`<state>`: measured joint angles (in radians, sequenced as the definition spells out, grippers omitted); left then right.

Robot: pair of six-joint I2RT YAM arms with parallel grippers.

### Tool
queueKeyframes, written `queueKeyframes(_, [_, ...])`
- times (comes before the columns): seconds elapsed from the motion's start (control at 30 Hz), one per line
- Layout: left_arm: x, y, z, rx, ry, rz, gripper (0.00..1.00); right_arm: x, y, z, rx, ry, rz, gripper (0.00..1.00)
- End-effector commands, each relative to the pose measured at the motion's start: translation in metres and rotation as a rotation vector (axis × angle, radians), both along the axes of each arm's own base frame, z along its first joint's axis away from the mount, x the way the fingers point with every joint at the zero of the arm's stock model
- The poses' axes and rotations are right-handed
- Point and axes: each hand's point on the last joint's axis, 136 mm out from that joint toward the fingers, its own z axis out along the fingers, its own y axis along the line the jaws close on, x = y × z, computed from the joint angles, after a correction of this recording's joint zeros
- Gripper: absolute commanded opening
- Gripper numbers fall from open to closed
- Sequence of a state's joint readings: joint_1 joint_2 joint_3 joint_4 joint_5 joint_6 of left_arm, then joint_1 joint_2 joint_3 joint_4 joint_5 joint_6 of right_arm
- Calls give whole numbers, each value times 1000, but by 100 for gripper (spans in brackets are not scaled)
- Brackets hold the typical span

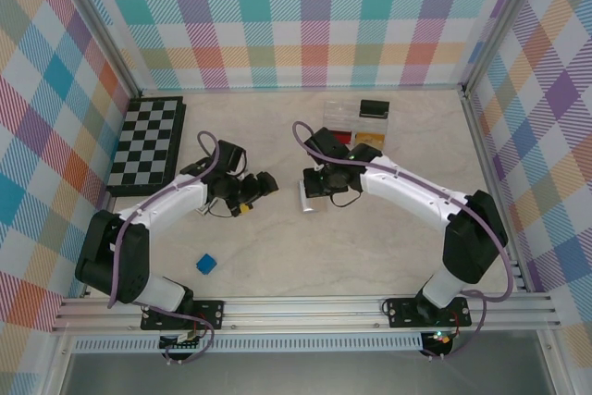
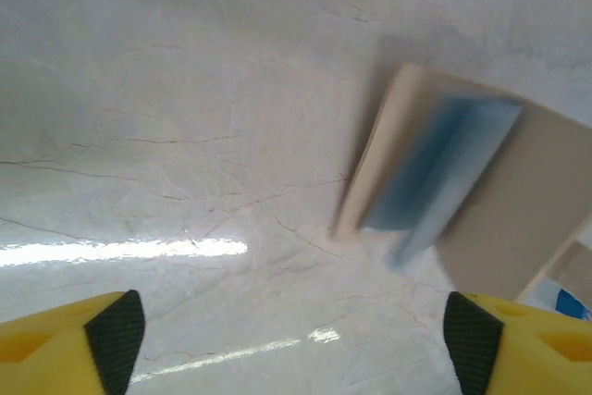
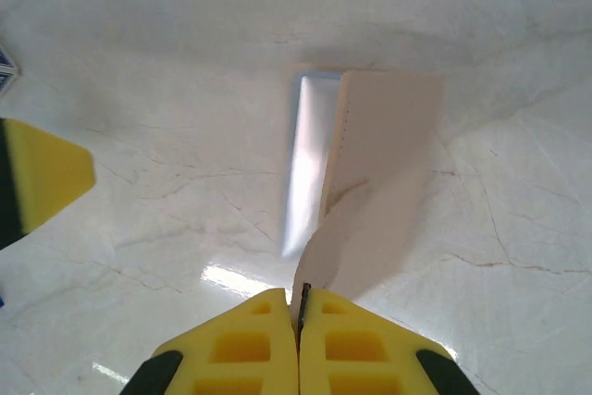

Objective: Take the credit cards out of the card holder

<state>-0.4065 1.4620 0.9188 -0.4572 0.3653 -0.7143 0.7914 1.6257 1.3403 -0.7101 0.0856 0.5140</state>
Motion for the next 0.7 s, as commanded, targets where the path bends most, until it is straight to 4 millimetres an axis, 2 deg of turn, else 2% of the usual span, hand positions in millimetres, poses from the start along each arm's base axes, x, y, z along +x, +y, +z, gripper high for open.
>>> queueKeyframes(0.0, [-6, 5, 2, 37, -9, 0, 94, -2, 8, 6, 28, 7, 56, 6])
queueKeyframes(0.1, [-8, 6, 0, 38, -8, -1, 100, 0, 9, -4, 13, 27, 43, 6])
queueKeyframes(0.23, [-11, 5, -1, 32, 2, -11, 100, 2, 8, -8, 16, 35, 22, 6])
queueKeyframes(0.4, [-10, -3, -1, -2, 7, -18, 100, 7, -5, -9, 27, 44, -20, 6])
queueKeyframes(0.53, [-9, -19, -1, -45, 5, -55, 100, 9, -27, -26, 16, 89, -65, 6])
queueKeyframes(0.67, [-9, -41, -2, -93, 6, -98, 100, 12, -58, -51, -25, 137, -131, 6])
